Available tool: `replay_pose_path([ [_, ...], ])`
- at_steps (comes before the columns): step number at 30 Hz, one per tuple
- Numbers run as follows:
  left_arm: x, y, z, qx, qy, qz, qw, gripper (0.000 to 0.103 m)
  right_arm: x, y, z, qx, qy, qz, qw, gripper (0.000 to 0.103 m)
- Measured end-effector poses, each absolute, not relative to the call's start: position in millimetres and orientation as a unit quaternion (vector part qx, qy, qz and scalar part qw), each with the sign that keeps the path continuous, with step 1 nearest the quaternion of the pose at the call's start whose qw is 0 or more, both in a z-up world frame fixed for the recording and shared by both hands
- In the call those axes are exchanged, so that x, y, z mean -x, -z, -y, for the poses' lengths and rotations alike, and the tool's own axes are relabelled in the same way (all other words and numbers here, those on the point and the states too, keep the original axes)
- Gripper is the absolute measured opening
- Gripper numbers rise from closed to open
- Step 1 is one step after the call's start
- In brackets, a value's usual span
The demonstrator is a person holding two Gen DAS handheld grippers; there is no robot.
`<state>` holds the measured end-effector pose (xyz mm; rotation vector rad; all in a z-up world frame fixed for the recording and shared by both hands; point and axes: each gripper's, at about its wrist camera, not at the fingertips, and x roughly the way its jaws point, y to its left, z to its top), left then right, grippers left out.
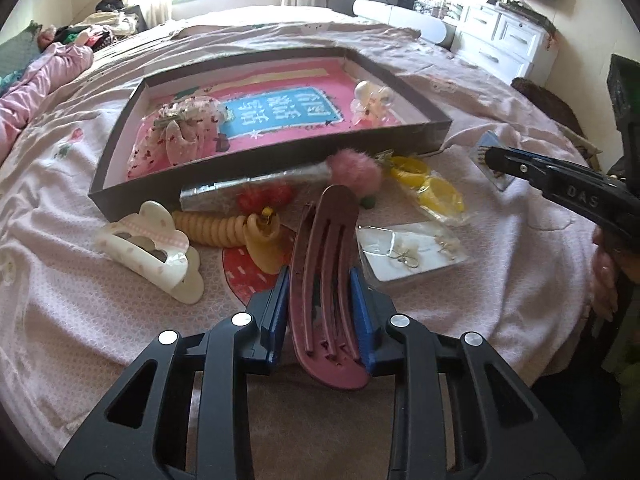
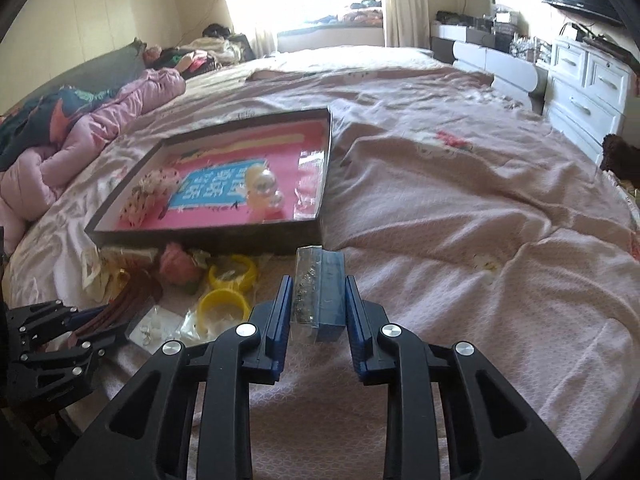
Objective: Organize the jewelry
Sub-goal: 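Grasp the long mauve hair clip with the left tool while the right tool grasps the blue clip, then carry both clips into the tray and open both tools to release them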
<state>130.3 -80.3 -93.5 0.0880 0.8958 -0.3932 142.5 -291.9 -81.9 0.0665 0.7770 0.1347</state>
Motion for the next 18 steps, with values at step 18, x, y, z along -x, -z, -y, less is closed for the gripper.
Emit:
replay_pose_path([
  [18, -128, 41, 21, 0.023, 0.137, -0.351, 0.926, 0.021, -125, 54, 260, 0.002, -0.113, -0.315, 0.942, 0.024],
])
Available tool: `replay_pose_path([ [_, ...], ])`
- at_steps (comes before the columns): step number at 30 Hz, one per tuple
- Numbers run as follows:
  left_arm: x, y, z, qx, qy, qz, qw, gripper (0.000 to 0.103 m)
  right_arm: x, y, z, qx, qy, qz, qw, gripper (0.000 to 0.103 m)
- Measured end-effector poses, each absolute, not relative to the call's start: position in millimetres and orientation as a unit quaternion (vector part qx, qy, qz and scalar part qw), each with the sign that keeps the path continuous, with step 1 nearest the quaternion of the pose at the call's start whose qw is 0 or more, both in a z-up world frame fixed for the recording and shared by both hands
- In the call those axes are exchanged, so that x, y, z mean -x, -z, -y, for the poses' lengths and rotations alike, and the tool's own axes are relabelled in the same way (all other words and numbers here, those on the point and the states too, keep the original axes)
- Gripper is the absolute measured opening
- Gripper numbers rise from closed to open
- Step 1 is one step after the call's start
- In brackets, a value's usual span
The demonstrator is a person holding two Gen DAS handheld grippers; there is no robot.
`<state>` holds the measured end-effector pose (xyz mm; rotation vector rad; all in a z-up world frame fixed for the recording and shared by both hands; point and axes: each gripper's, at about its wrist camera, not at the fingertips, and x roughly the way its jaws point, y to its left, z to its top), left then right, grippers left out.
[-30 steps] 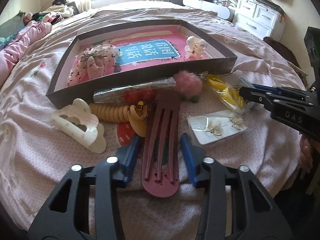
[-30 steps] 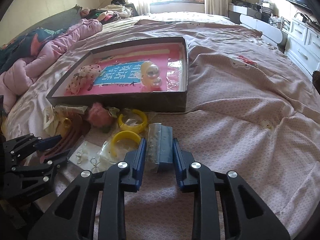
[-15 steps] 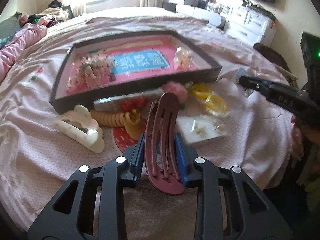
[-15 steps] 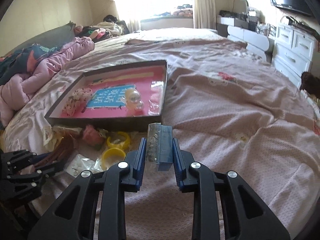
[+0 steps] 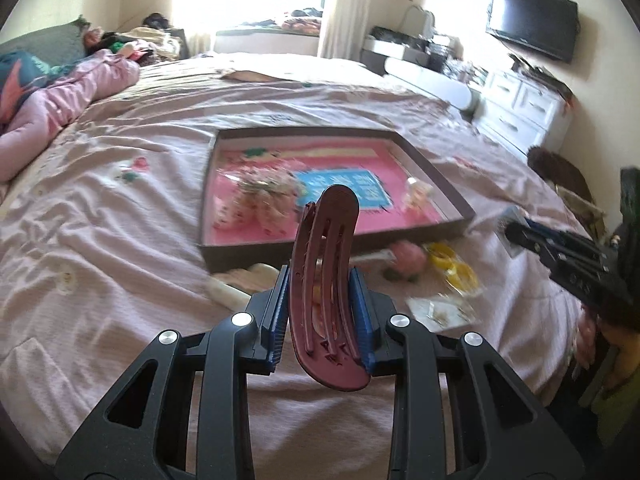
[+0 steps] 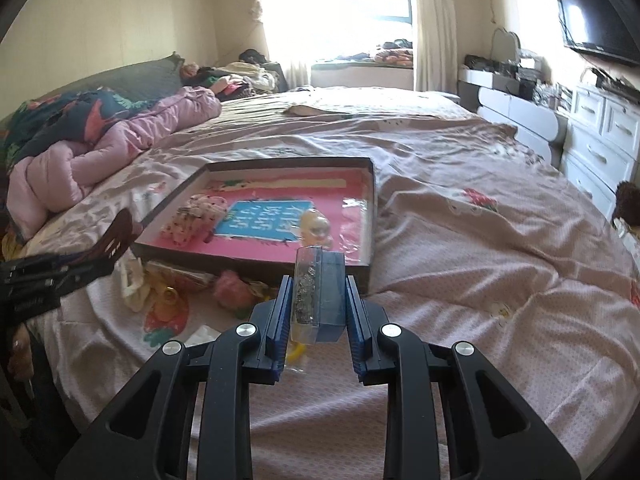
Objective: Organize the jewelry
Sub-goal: 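Carry both clips into the tray and open both tools to release them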
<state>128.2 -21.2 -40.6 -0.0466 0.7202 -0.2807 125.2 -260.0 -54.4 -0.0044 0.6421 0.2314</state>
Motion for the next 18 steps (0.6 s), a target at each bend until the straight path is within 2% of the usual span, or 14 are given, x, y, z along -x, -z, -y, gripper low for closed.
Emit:
replay_pose_path([
  [18, -148, 14, -19, 0.068, 0.093, -0.312, 0.943, 0.021, -152, 22, 216, 0.035, -0.157, -0.279, 0.947, 0.024],
])
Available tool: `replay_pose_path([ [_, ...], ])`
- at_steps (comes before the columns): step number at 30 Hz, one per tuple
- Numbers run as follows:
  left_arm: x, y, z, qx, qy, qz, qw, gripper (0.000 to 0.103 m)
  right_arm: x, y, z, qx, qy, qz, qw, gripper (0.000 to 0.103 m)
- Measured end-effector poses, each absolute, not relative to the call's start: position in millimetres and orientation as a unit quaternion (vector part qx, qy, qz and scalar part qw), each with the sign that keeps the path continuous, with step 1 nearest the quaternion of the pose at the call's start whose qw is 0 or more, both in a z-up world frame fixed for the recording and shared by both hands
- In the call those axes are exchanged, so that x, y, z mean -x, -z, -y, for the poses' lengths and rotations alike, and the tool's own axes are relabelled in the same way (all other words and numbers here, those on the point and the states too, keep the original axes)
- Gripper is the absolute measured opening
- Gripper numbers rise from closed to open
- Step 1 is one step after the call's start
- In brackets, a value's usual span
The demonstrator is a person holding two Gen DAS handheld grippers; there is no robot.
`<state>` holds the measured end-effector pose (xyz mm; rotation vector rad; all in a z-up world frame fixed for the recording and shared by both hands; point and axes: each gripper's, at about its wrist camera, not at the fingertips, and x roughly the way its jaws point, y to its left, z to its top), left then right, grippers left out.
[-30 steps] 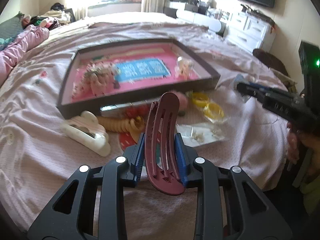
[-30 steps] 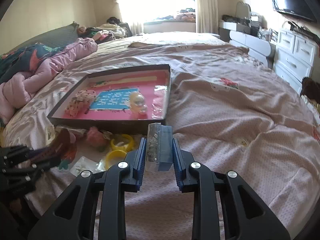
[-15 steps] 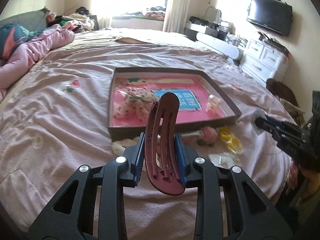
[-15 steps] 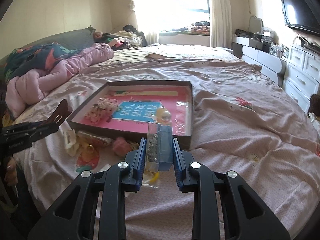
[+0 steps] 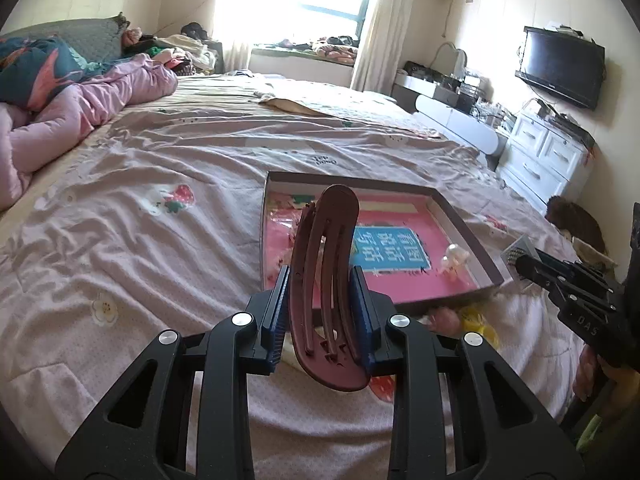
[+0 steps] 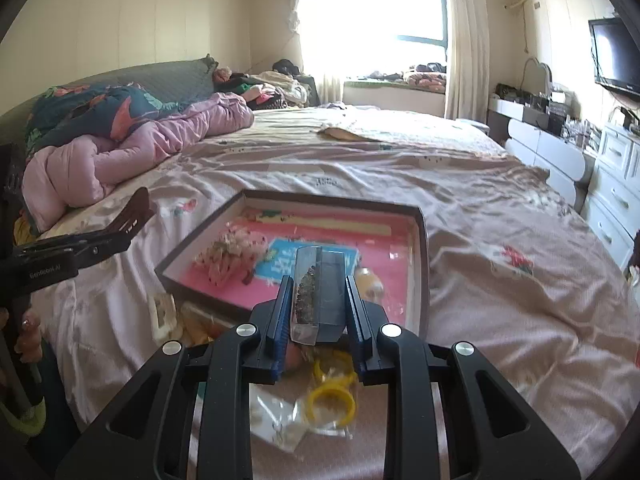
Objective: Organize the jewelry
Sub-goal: 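Carry both clips into the tray and open both tools to release them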
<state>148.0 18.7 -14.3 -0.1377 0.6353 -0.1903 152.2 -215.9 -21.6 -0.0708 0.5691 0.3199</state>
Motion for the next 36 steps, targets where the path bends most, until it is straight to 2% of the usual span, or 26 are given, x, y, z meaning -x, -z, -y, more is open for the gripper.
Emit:
replay_pose_path([
  [20, -201, 17, 31, 0.04, 0.133, -0.311, 0.94, 0.021, -229, -2, 234, 0.017, -0.133, -0.258, 0.957, 0.024],
  [36, -256, 63, 75, -0.007, 0.165, -0.386, 0.908, 0.022, -275, 31, 245, 0.033, -0.124, -0.308, 0.943, 0.024],
])
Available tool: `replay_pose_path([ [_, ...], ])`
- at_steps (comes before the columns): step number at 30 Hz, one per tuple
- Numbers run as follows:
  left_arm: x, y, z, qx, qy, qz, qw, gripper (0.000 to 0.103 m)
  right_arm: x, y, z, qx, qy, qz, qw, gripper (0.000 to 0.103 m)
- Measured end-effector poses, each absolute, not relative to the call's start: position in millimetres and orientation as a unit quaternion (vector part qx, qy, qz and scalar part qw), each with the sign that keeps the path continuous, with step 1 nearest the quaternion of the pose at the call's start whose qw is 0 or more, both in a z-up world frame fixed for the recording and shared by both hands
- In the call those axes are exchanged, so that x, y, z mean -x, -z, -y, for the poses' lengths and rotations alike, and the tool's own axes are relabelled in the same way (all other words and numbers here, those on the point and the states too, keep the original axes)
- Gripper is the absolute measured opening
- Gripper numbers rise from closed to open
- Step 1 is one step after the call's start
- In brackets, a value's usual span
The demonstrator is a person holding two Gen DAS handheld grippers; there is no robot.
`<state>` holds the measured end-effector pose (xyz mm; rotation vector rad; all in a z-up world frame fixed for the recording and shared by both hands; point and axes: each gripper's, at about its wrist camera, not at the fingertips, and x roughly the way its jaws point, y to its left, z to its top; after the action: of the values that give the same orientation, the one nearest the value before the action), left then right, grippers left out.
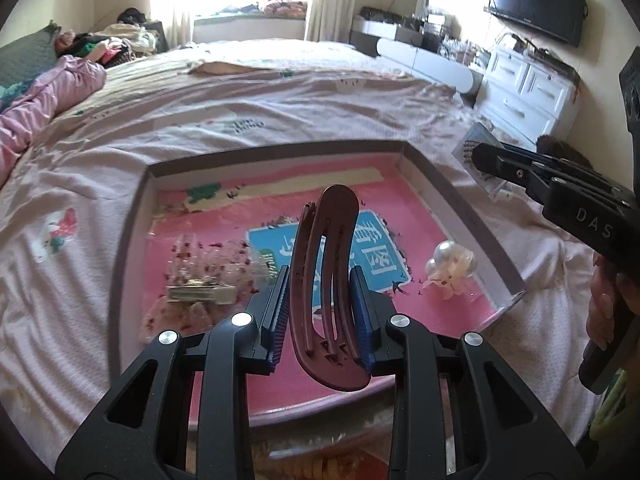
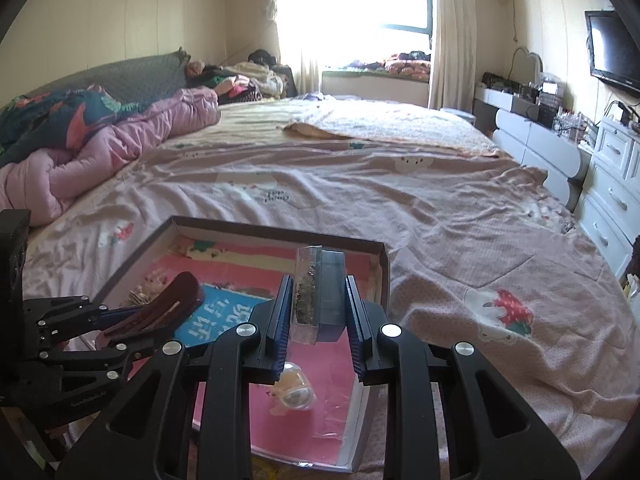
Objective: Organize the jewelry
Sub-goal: 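Carry both clips into the tray and open both tools to release them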
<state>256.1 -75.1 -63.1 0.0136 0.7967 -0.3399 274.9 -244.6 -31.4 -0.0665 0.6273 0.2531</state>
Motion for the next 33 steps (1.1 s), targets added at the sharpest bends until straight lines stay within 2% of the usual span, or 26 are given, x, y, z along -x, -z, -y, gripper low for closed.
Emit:
replay_pose_path([
  [10, -265, 85, 84, -0.016, 0.168, -0.416, 0.894, 0.022, -308, 61, 246, 0.034, -0.123, -0.36, 0.924, 0.024],
  [23, -264, 87, 85, -0.02, 0.165, -0.421, 0.892, 0.022, -327, 89, 248, 0.024, -0.123, -0.408, 0.905, 0.024],
  [27, -259, 82, 81, -0.019, 0.161, -0.415, 0.895, 0.032, -327, 97, 247, 0.025, -0.124, -0.418, 0.899, 0.025],
  [30, -254, 73, 75, -0.016, 0.156, -0.405, 0.901, 0.032, -325, 97, 247, 0.022, -0.126, -0.418, 0.899, 0.025],
  [33, -249, 64, 67, -0.008, 0.153, -0.396, 0.905, 0.034, -320, 92, 247, 0.017, -0.127, -0.409, 0.904, 0.032],
])
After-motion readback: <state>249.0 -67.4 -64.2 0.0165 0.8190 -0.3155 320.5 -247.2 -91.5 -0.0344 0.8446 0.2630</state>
